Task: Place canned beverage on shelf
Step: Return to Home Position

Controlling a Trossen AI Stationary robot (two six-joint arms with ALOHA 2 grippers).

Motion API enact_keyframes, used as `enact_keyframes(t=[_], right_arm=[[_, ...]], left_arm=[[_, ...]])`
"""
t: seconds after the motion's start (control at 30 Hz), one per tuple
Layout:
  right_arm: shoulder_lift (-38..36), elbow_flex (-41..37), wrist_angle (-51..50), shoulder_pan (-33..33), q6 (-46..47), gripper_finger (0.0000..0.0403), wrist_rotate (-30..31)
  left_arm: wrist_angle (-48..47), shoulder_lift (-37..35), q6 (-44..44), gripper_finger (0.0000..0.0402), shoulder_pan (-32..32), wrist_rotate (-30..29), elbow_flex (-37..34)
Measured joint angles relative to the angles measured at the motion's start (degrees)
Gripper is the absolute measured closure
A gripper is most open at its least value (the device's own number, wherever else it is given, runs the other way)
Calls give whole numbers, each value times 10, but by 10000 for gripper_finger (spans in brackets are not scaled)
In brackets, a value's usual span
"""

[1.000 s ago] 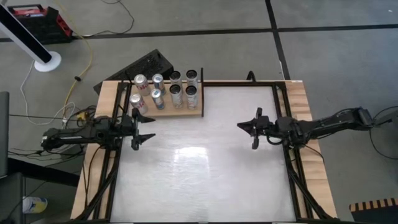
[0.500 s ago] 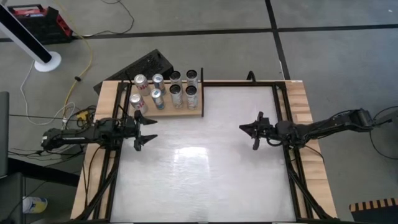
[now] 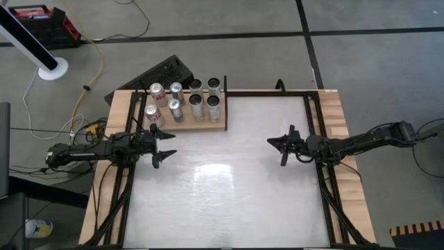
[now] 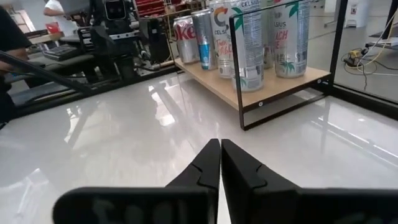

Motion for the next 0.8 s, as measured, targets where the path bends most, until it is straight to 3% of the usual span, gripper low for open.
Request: enact_keyframes(t=[0.2,0.37,0.8], right_arm=[[0,0,-15,0,0,359,0],[0,-1,-15,0,-1,359,0],[0,-1,-15,0,-2,359,0]], left_arm=[[-7,0,1,84,0,6,0],[-17,2,0,84,0,64,-1],[-17,2,-13,84,0,65,-1]])
